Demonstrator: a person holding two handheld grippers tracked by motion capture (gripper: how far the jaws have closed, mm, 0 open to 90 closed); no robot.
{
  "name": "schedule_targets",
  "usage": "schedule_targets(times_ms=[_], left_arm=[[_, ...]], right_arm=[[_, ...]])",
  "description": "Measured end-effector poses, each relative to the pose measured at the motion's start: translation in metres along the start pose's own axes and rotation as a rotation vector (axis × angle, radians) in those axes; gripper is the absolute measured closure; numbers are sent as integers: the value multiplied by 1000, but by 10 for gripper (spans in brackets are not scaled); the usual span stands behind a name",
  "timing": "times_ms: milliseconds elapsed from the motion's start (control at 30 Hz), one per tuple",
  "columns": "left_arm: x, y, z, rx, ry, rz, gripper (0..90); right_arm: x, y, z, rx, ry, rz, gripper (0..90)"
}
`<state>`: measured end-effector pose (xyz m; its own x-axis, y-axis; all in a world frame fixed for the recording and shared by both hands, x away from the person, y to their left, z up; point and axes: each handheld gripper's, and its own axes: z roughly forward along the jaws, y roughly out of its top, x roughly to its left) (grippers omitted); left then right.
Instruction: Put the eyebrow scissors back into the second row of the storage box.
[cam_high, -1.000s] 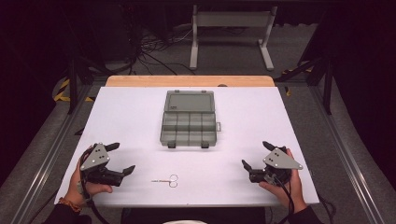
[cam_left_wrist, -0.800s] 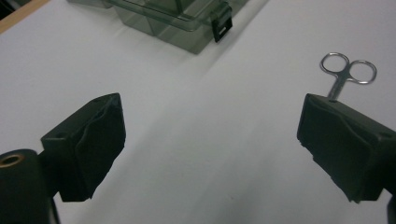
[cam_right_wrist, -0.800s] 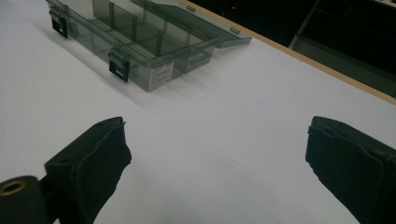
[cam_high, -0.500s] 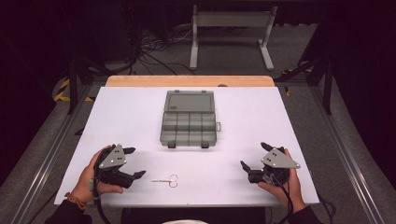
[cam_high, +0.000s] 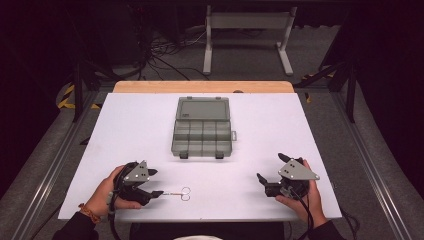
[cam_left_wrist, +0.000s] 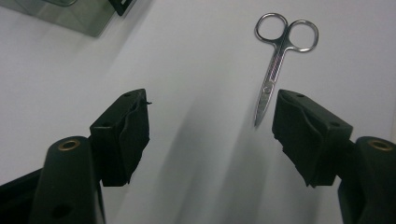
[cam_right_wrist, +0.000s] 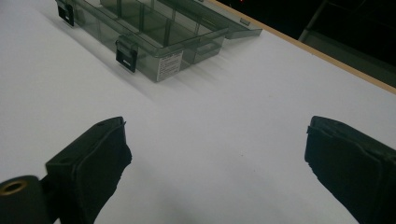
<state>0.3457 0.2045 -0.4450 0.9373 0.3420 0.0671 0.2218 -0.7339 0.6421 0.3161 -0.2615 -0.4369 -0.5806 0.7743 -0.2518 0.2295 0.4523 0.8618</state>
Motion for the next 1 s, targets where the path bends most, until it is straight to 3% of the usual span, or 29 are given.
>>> schedule_targets(times_ms=[267, 400, 633, 1000], left_arm=[[-2, 1, 15, 39, -33, 11, 342], [-1, 4, 17, 32, -46, 21, 381], [-3, 13, 18, 80, -107, 69, 585], [-9, 20, 19, 132, -134, 110, 813]], right_arm=[[0, -1, 0, 2, 2, -5, 68], [0, -1, 1, 6, 5, -9, 68], [0, -1, 1, 12, 8, -11, 69], [1, -2, 3, 32, 29, -22, 68]])
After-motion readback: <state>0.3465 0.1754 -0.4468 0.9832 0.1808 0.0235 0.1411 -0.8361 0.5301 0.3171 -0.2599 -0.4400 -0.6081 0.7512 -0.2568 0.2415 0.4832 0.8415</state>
